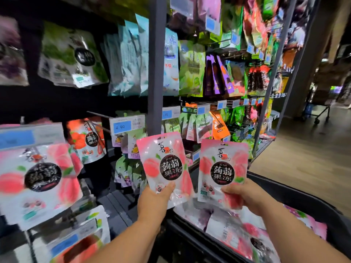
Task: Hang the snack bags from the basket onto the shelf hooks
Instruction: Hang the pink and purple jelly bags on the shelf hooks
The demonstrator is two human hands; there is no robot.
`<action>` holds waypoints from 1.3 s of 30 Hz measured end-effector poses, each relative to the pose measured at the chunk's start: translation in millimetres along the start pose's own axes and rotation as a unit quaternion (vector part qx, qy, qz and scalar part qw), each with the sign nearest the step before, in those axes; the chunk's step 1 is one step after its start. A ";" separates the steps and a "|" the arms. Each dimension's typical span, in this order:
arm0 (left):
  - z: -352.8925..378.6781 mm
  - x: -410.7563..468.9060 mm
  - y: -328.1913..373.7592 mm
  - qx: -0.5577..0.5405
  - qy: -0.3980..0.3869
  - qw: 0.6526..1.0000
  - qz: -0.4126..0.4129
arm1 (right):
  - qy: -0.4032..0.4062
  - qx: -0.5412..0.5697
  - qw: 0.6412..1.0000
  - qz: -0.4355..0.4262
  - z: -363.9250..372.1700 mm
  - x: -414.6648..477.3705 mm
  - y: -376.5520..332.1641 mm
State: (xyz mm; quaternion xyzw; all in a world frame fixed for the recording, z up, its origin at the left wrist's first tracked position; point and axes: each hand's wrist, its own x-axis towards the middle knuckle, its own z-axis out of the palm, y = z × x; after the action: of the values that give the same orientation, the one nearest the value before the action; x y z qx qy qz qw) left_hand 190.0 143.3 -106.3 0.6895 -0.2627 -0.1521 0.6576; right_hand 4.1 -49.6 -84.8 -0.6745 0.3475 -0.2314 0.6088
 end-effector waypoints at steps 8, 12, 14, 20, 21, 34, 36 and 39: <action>-77.4 -17.7 13.5 0.020 0.044 0.999 0.013 | -0.116 0.027 0.992 -0.043 73.3 -12.4 -55.0; -121.4 -25.2 19.5 0.018 0.074 0.996 0.036 | -0.151 0.035 0.986 -0.053 102.5 -11.9 -73.1; -143.1 -34.6 21.0 0.035 0.091 0.995 0.036 | -0.182 0.047 0.980 -0.057 120.2 -12.3 -81.5; -211.6 -73.2 8.8 0.065 0.138 0.987 0.047 | -0.274 0.067 0.957 -0.072 191.4 -22.1 -86.8; -222.2 -77.1 4.6 0.076 0.153 0.985 0.038 | -0.288 0.069 0.952 -0.073 205.9 -24.6 -85.3; -297.5 -113.9 -27.0 0.092 0.258 0.962 0.004 | -0.357 0.067 0.930 -0.057 313.1 -25.8 -55.7; -302.5 -116.5 -29.0 0.086 0.269 0.959 -0.001 | -0.358 0.073 0.929 -0.061 321.4 -24.6 -54.5; -309.2 -118.2 -33.0 0.056 0.267 0.962 -0.007 | -0.360 0.090 0.926 -0.069 332.3 -22.0 -53.9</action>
State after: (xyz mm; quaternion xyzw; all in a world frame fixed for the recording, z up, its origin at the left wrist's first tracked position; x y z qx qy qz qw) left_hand 270.6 465.3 -127.4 0.7428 -0.0815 0.0479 0.6628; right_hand 244.2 187.4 -79.8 -0.6772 0.0353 -0.0449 0.7336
